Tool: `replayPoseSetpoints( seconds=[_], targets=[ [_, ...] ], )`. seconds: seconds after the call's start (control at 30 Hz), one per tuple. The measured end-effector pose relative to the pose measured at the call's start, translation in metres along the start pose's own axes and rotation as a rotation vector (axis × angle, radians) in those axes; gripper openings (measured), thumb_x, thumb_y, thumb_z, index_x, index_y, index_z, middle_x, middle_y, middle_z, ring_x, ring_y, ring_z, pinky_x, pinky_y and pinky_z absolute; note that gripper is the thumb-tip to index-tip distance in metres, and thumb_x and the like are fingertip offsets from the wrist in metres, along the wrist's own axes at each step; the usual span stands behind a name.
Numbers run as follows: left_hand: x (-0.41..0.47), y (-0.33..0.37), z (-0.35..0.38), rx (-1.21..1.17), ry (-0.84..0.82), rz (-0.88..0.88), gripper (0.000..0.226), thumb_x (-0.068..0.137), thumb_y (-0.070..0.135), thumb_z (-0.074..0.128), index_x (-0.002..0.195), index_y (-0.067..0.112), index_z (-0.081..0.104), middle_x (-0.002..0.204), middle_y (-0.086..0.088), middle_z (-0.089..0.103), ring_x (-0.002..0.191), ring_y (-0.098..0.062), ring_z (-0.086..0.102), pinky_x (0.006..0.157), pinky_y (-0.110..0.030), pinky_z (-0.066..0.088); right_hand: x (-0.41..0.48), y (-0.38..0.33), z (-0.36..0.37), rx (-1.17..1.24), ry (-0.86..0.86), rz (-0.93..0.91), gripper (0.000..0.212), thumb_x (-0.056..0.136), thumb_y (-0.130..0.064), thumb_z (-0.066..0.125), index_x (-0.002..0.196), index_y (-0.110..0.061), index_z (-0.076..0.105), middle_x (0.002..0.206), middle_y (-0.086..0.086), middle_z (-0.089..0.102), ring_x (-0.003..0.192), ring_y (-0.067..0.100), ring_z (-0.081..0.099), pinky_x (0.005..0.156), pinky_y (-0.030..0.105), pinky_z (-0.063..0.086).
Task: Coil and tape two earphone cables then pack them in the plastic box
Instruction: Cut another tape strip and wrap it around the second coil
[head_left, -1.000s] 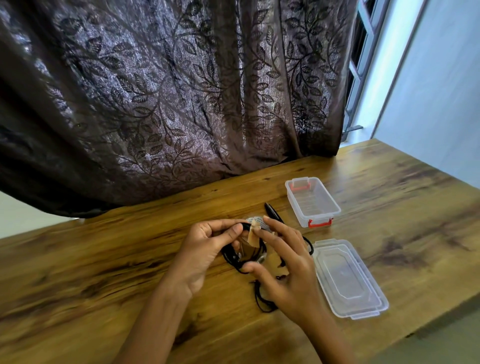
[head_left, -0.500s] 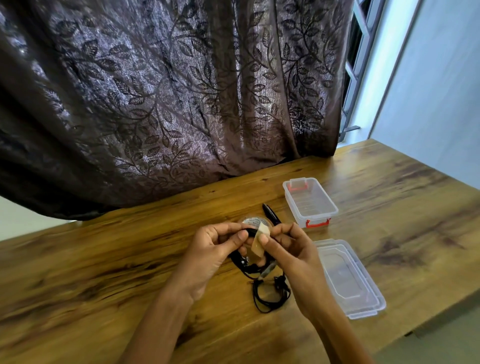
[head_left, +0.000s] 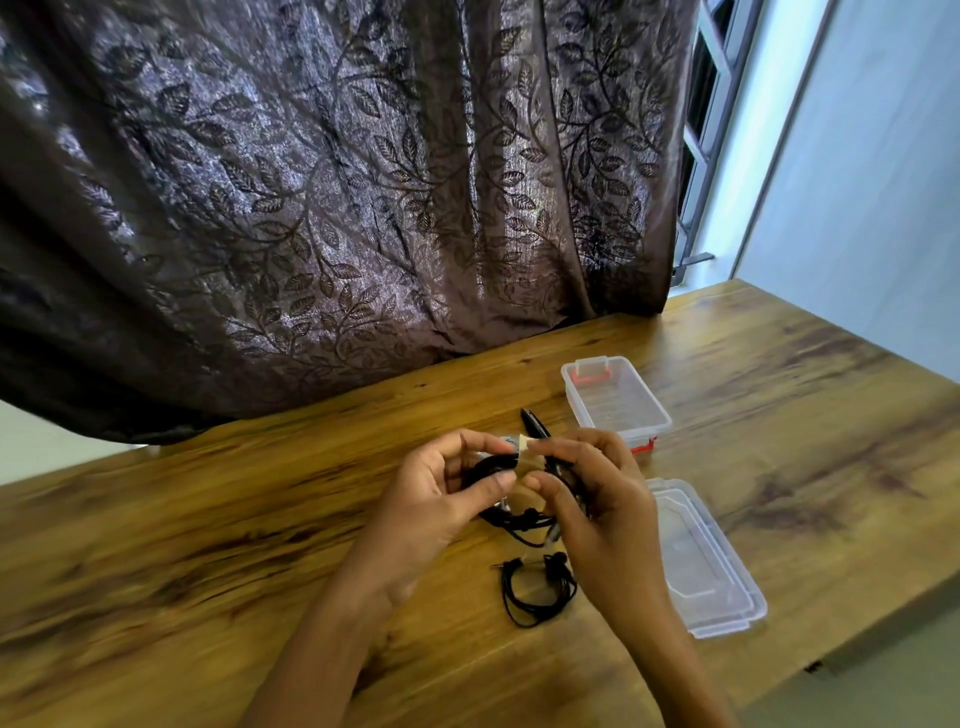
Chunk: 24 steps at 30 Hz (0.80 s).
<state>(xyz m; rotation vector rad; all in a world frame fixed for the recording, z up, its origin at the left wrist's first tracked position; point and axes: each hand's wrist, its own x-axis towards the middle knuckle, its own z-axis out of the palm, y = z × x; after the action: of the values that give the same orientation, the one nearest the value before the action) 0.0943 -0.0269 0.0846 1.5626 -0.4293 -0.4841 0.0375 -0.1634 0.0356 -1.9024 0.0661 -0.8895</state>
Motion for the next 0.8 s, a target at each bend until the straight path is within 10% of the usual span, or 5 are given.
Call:
replayPoseSetpoints(
  seconds=[0.23,0.5,0.8],
  targets=[
    [-0.002,0.001,0.007,0.354,0.189,0.209,0.012,0.078,0.01,0.069,0.087,0.018,0.071,0.075,0.005,0.072,0.066,-0.001,0.067,0.059,-0.011,0.05,-0.002,0.0,-0.002,-0.176,0.061,-0.148,0.03,0.079,-0.017,0.068,0.108,-0.02,0.063,0.103,-0.006,0.047,0.093,-0.016,0.049,0.074,-0.002,0.041],
    [-0.004,0.001,0.01,0.16,0.096,0.075,0.009,0.079,0.004,0.067,0.086,0.01,0.067,0.074,0.002,0.07,0.064,-0.001,0.065,0.06,-0.011,0.049,-0.006,-0.001,-0.003,-0.382,0.115,-0.307,0.032,0.081,-0.015,0.062,0.11,-0.013,0.051,0.103,-0.003,0.045,0.088,0.008,0.05,0.076,0.011,0.047],
    [-0.007,0.005,0.01,-0.127,-0.016,-0.117,0.01,0.08,0.003,0.063,0.088,0.008,0.065,0.074,0.0,0.071,0.062,0.001,0.063,0.057,-0.009,0.045,-0.008,-0.007,-0.004,-0.216,0.097,-0.096,0.049,0.071,-0.01,0.075,0.11,-0.021,0.048,0.09,-0.014,0.055,0.089,-0.004,0.053,0.072,-0.004,0.04]
  ],
)
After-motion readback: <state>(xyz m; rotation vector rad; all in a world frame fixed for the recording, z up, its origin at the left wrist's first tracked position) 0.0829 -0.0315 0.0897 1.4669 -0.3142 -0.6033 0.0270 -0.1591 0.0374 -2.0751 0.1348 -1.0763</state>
